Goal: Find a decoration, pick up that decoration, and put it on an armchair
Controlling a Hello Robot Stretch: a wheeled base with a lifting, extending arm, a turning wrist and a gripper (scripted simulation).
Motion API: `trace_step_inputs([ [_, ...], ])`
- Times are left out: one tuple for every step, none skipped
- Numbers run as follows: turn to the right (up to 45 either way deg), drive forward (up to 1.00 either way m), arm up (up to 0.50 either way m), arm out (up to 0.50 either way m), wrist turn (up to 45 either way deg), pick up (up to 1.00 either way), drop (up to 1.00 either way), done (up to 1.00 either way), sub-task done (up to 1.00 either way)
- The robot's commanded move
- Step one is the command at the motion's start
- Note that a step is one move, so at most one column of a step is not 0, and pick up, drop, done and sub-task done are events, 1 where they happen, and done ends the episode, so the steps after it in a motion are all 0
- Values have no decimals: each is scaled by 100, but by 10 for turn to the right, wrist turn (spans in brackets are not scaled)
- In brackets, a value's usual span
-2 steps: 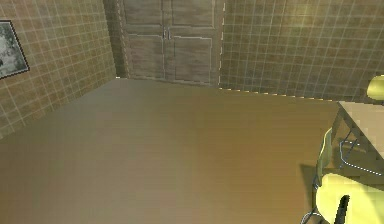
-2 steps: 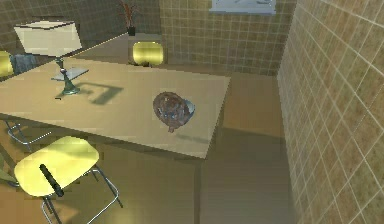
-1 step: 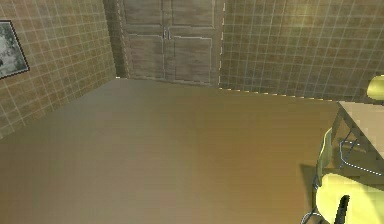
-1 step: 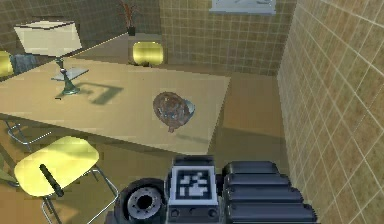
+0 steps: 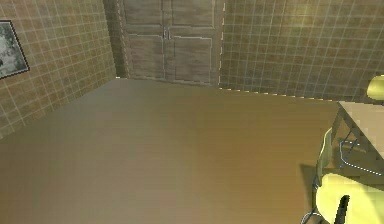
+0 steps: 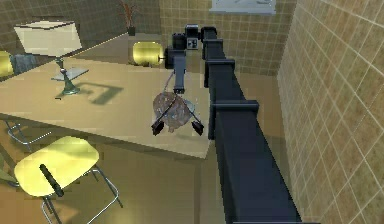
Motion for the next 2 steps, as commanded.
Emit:
trace_step_inputs([
  [0, 0, 0, 0, 450, 0, 0, 0, 0],
  [0, 0, 0, 0, 450, 0, 0, 0, 0],
])
